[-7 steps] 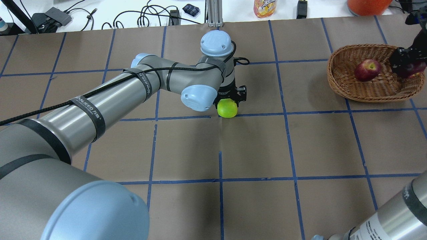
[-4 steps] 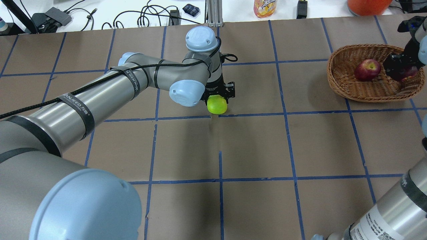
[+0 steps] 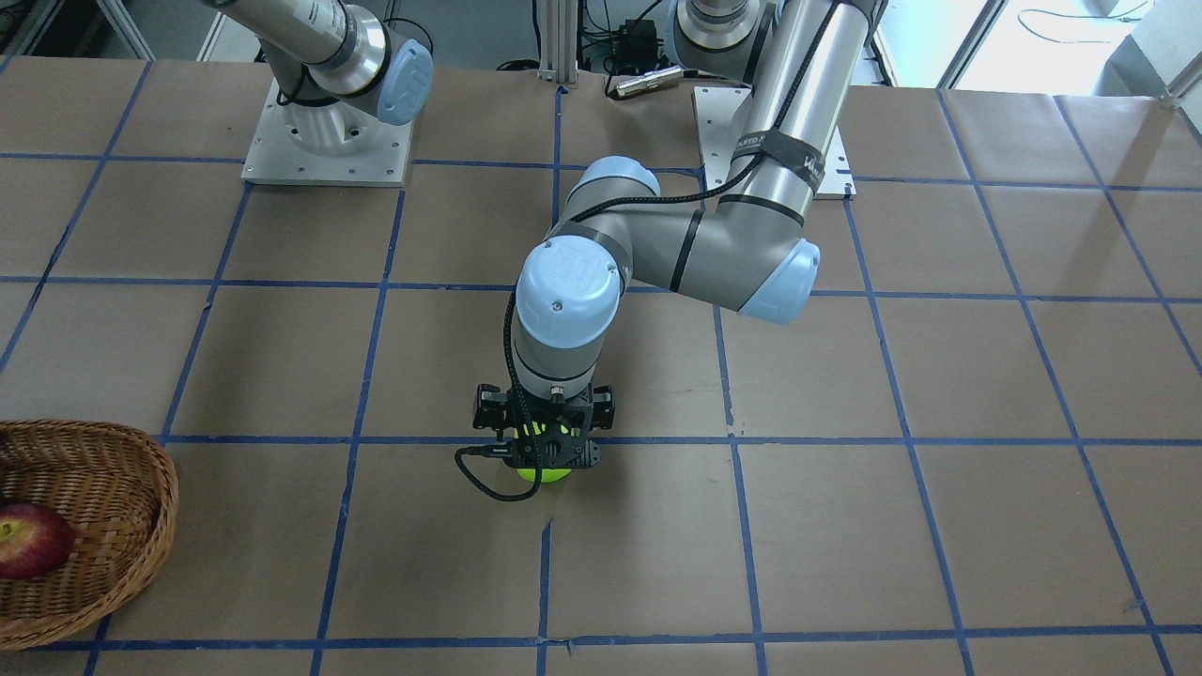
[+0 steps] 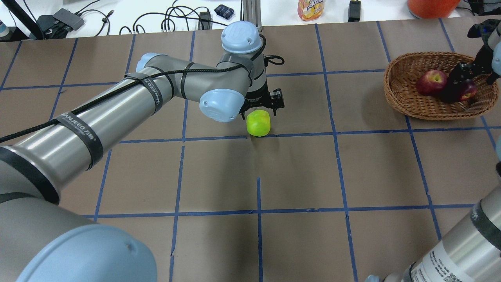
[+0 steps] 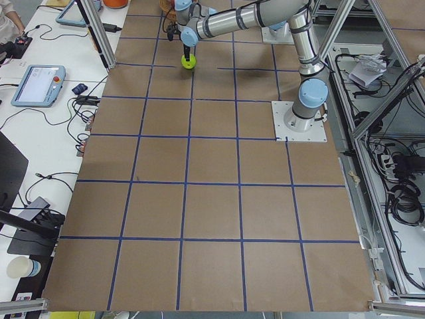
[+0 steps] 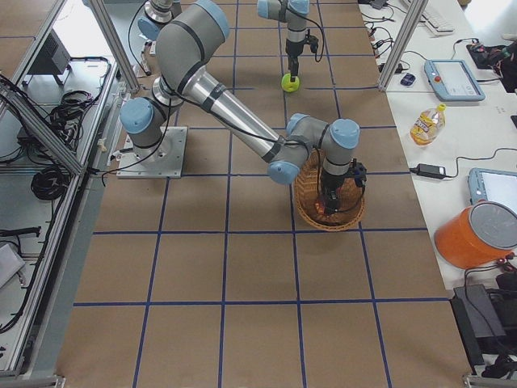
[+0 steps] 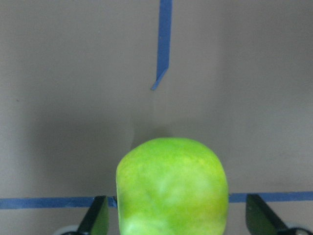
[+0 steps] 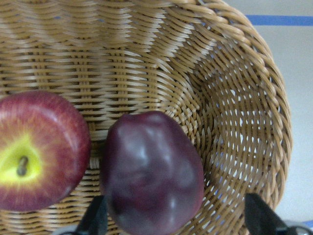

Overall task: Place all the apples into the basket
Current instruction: 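Drop the dark red apple into the basket while the left sets the green apple mid-table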

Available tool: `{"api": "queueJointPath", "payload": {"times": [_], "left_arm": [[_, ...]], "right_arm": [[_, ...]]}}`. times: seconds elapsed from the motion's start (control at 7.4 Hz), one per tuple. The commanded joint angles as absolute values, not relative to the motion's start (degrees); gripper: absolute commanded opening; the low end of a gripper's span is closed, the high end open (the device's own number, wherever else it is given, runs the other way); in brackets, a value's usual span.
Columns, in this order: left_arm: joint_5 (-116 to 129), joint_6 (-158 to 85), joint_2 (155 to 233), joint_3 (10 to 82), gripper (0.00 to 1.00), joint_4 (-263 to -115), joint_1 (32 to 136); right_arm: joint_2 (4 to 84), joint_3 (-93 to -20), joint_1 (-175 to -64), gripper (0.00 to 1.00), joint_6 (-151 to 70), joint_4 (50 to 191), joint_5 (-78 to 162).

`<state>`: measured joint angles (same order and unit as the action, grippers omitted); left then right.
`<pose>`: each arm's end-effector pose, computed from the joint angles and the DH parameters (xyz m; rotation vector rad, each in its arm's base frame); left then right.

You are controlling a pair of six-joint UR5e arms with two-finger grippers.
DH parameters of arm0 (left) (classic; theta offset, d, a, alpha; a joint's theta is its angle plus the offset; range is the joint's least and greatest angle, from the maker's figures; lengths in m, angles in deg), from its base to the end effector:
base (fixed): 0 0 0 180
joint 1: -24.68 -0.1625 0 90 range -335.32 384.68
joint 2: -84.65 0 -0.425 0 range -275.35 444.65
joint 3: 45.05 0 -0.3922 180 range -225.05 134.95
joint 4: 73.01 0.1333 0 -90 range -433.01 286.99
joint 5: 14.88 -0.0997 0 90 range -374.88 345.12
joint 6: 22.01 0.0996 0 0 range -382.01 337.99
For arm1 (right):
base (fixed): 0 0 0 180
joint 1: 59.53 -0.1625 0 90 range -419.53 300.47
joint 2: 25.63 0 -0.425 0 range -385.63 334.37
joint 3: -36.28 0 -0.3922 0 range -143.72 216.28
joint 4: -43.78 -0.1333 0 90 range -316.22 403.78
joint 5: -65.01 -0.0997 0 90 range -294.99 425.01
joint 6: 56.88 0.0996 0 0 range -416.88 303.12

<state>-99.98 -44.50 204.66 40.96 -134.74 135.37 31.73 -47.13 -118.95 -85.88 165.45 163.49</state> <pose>-0.3689 -0.5753 0.2632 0.0453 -3.0473 0.0077 -0.2491 -0.6548 0.2599 -0.0517 -2.9641 0.0171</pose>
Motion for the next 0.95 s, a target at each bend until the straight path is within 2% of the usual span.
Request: {"api": "queueJointPath", "payload": {"times": [0.0, 0.41, 0.81], "left_arm": [[-102.49, -42.94, 196.41, 40.90, 1.00, -141.18, 135.51], [-104.78, -37.18, 185.32, 42.14, 1.00, -151.09, 131.68], [-106.10, -21.96, 178.98, 42.04, 1.00, -160.36, 118.93]], "right_arm": [[36.39, -46.96, -119.73, 1.00, -84.75, 157.02, 163.37], [44.93, -47.22, -131.46, 1.00, -62.52, 144.00, 156.19], [43.82, -47.22, -150.17, 1.00, -44.19, 144.15, 151.59]]}}
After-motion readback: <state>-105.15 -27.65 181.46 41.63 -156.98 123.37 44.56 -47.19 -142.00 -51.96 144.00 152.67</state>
